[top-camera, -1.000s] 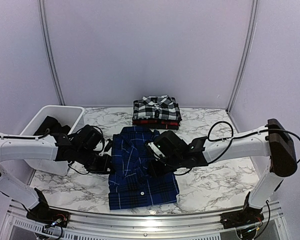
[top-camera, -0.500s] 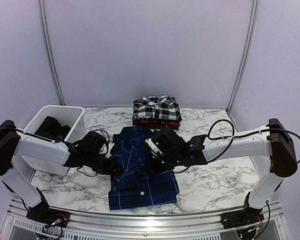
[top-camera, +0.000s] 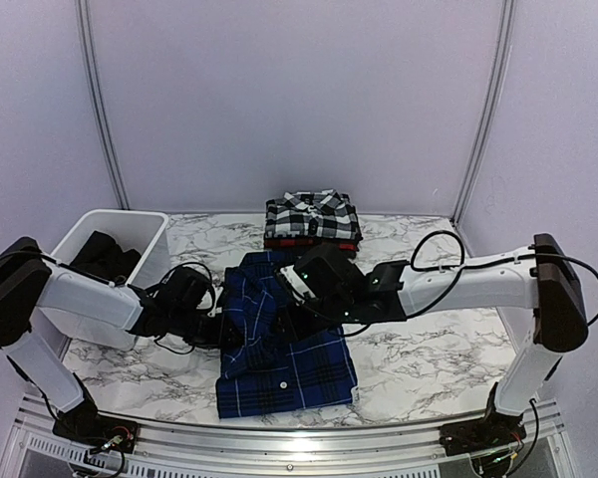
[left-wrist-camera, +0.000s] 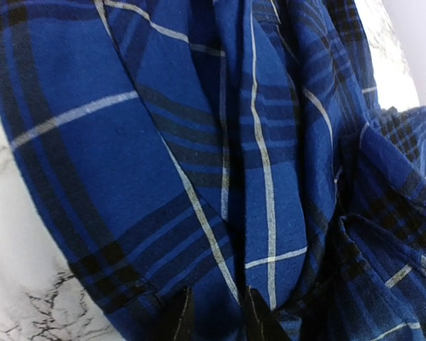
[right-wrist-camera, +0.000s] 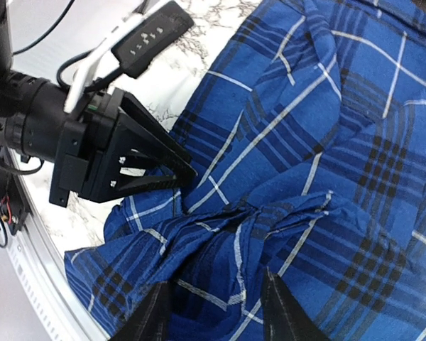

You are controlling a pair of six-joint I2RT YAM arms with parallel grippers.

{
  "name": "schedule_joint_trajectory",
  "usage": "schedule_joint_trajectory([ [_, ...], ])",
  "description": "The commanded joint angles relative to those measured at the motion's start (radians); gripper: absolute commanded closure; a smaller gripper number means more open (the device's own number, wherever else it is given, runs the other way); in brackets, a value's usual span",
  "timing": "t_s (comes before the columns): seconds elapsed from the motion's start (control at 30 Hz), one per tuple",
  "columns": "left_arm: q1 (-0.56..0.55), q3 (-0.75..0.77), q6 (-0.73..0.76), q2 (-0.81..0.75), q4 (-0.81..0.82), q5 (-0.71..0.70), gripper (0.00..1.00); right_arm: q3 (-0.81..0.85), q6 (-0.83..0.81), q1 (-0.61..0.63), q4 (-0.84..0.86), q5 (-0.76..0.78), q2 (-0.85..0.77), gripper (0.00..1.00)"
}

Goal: Fold and stack the long sleeve shirts
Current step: Adjust the 2/3-rectangle-folded shirt at the center of the board.

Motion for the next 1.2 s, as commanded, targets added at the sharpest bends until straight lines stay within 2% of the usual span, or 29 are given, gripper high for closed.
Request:
schedule_joint_trajectory([
  [0.0, 0.006, 0.014, 0.02, -0.049, -0.031, -0.074, 0.71, 0.017, -0.02, 0.026, -0.037, 0.067, -0.05, 0.53],
  [0.23, 0.006, 0.05, 0.044, -0.037, -0.06, -0.09, 0.62, -0.069, -0.042, 0.048, -0.029, 0.093, -0.149, 0.35],
  [0.4, 0.006, 0.086, 0.063, -0.031, -0.09, -0.11, 0.58, -0.105, -0.064, 0.069, -0.022, 0.093, -0.182, 0.32],
  [0.47, 0.006, 0.104, 0.073, -0.039, -0.108, -0.131, 0.57, -0.101, -0.087, 0.092, -0.023, 0.09, -0.173, 0.36],
  [0.53, 0.009, 0.13, 0.086, -0.048, -0.136, -0.157, 0.56, -0.096, -0.113, 0.118, -0.028, 0.081, -0.153, 0.45],
  [0.57, 0.012, 0.163, 0.1, -0.06, -0.179, -0.204, 0.55, -0.104, -0.122, 0.156, -0.032, 0.074, -0.139, 0.57],
  [0.6, 0.014, 0.174, 0.105, -0.065, -0.203, -0.215, 0.55, -0.114, -0.125, 0.167, -0.029, 0.072, -0.139, 0.6],
  [0.73, 0.022, 0.212, 0.118, -0.085, -0.247, -0.236, 0.54, -0.135, -0.126, 0.191, 0.005, 0.015, -0.111, 0.68],
  [0.93, 0.039, 0.249, 0.117, -0.145, -0.329, -0.268, 0.54, -0.082, -0.132, 0.191, 0.083, -0.046, -0.003, 0.71],
  [1.17, 0.045, 0.224, 0.113, -0.344, -0.45, -0.269, 0.59, 0.076, -0.105, 0.096, 0.158, -0.09, 0.169, 0.62],
])
